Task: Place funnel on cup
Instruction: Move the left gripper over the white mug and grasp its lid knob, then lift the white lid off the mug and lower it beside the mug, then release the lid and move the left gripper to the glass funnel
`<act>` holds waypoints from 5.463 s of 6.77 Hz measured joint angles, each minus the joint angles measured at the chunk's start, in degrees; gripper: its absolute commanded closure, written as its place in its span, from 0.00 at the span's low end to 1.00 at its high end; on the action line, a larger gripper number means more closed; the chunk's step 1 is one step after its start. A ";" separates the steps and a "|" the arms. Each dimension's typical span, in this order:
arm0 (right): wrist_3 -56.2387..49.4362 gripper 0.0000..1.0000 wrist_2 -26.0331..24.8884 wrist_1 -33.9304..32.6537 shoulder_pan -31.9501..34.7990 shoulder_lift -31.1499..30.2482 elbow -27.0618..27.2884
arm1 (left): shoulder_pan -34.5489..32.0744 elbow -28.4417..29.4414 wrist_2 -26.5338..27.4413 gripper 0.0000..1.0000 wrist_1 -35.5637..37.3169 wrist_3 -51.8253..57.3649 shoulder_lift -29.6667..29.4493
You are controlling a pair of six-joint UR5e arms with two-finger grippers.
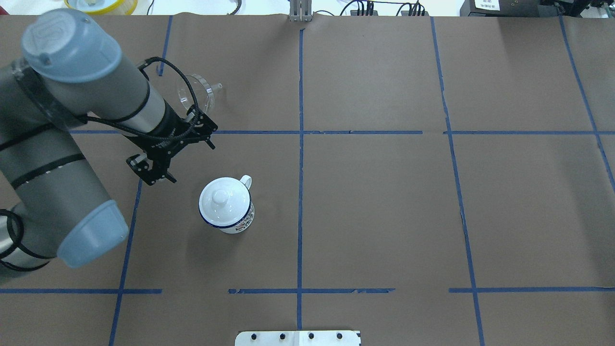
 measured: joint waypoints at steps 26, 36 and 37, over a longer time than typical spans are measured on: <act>0.00 0.00 0.00 0.00 0.00 0.00 -0.09 | 5.50 -3.40 11.58 1.00 -11.09 5.09 18.31; 0.00 0.00 0.00 0.00 0.00 0.00 0.00 | 8.89 3.43 9.54 0.00 -25.09 0.93 23.21; 0.00 0.00 0.00 0.00 0.00 0.00 0.00 | 8.85 3.12 9.59 0.00 -24.99 0.84 23.31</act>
